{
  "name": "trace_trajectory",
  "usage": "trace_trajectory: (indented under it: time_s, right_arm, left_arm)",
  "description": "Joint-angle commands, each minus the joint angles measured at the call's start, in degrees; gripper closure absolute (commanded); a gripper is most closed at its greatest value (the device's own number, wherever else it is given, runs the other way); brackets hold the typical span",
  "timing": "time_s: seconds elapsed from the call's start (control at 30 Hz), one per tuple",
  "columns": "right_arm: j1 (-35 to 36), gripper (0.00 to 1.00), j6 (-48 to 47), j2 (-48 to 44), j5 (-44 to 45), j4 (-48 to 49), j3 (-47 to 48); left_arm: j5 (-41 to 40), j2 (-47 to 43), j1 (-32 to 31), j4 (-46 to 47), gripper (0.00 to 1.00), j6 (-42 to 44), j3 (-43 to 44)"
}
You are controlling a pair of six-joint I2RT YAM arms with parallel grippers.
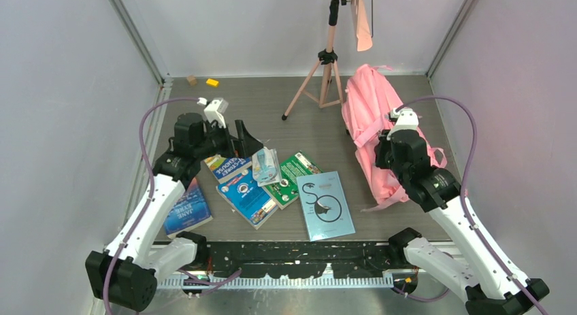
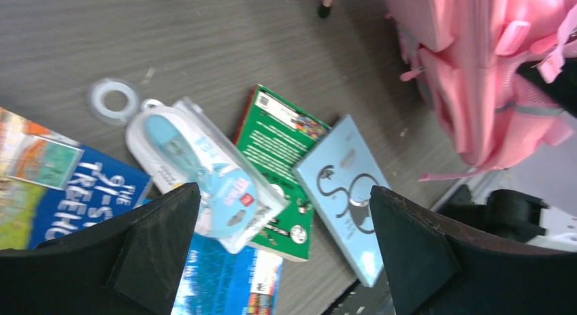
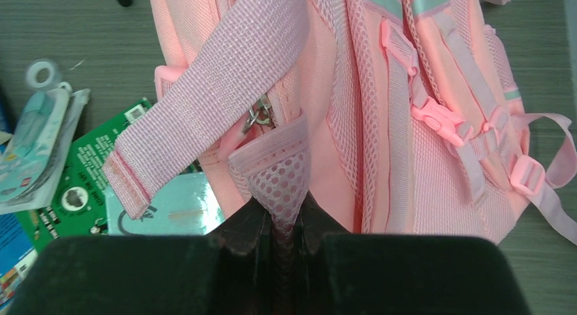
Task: Pack the student bag
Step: Pick up the student bag at the center of the board, then adjust the student bag at the center of the board.
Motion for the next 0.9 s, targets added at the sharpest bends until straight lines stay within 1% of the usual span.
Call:
trace_trajectory:
  time_s: [0.0, 0.17, 0.5, 0.53, 0.6, 0.77, 0.87]
  right_arm:
    - [0.99, 0.99, 1.12, -2.29, -8.95, 15.32, 1.71]
    - [1.46, 1.0, 1.66, -3.15, -14.0, 16.89, 0.93]
    - [2.66, 0.99, 2.49, -2.04, -20.89, 17.62, -0.85]
    - [2.7, 0.99, 2.74, -1.91, -23.07, 17.75, -1.01]
    - [3.09, 1.0, 3.1, -1.37, -24.74, 18.28, -1.44]
    - [4.57, 0.99, 3.6, 0.4, -26.54, 19.51, -2.74]
    - [5.6, 1.0, 3.66, 1.21, -27.15, 19.59, -2.91]
  left_arm:
    - [3.98, -1.79, -2.21, 14.02, 0.0, -12.22, -4.92]
    - [4.24, -1.55, -3.48, 21.96, 0.0, -20.89, -9.08]
    - [3.85, 4.01, -6.36, 31.08, 0.0, -28.33, -10.09]
    - [3.79, 5.01, -6.9, 32.33, 0.0, -29.27, -10.11]
    - [3.5, 7.19, -8.49, 34.5, 0.0, -30.75, -9.88]
    - [1.62, 14.39, -14.41, 40.24, 0.0, -33.39, -7.03]
    - [1.14, 20.7, -17.69, 45.29, 0.0, -35.84, -4.71]
